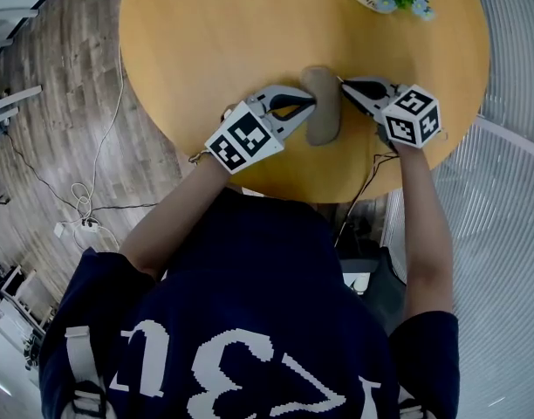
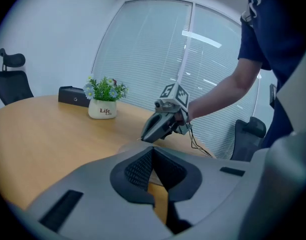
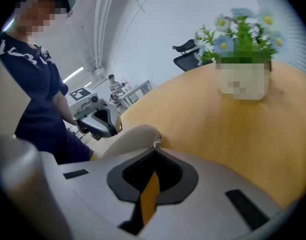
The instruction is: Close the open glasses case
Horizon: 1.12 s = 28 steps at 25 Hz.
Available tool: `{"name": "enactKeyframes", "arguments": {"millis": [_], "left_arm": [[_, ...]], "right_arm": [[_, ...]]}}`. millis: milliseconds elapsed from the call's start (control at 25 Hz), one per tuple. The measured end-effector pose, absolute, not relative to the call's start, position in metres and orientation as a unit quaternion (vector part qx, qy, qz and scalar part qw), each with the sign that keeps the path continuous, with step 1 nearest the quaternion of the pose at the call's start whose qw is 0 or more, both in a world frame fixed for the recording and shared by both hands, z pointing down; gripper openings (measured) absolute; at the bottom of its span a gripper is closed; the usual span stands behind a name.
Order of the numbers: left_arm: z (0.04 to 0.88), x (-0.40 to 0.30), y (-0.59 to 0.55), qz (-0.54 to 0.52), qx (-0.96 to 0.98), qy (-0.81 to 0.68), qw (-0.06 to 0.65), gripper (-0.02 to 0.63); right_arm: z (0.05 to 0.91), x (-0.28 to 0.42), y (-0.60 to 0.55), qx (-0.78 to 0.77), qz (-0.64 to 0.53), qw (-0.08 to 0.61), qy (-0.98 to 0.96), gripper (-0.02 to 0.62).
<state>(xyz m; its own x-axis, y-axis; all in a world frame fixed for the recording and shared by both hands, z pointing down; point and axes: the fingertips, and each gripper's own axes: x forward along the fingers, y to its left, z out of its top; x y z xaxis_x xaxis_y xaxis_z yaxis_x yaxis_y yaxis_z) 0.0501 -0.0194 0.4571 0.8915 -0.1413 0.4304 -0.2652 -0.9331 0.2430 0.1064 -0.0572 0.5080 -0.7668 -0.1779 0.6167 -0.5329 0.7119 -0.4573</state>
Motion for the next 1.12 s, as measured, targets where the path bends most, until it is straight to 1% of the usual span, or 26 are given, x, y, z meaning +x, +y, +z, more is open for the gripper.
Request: {"name": "enactKeyframes", "arguments": {"millis": [160,320,480,560,680,800,880,1000,1080,1120], "left_arm": [[0.449,0.045,0.004,0.198,0.961,-0.08,0.178,0.012],[0.446,0.055,0.035,0.206,0.957,-0.034,0.201,0.012],[0.449,0.07,0.056,0.239,0.953,0.007,0.186,0.014],[0.449,0.071,0.055,0.245,0.953,0.001,0.18,0.014],[0.447,0.057,0.044,0.246,0.948,-0.033,0.197,0.014],[0.445,0.028,0.045,0.254,0.942,-0.052,0.215,0.014],[0.443,0.007,0.06,0.252,0.936,-0.041,0.244,0.014],[0.433,-0.012,0.107,0.239,0.915,0.02,0.324,0.014],[0.436,-0.017,0.136,0.252,0.891,0.054,0.373,0.014],[0.444,-0.02,0.146,0.268,0.881,0.058,0.385,0.014]], "right_arm": [[0.504,0.141,-0.006,0.281,0.358,0.251,-0.854,0.021],[0.508,0.149,0.06,0.347,0.412,0.219,-0.814,0.021],[0.508,0.119,0.108,0.361,0.463,0.183,-0.789,0.021],[0.506,0.094,0.123,0.35,0.483,0.16,-0.786,0.021],[0.503,0.062,0.13,0.338,0.497,0.128,-0.789,0.021],[0.503,0.054,0.12,0.346,0.493,0.11,-0.791,0.021],[0.505,0.055,0.109,0.353,0.491,0.102,-0.79,0.021],[0.504,0.053,0.097,0.351,0.48,0.108,-0.797,0.021],[0.501,0.052,0.091,0.348,0.472,0.113,-0.802,0.021],[0.5,0.051,0.089,0.347,0.468,0.114,-0.804,0.021]]}}
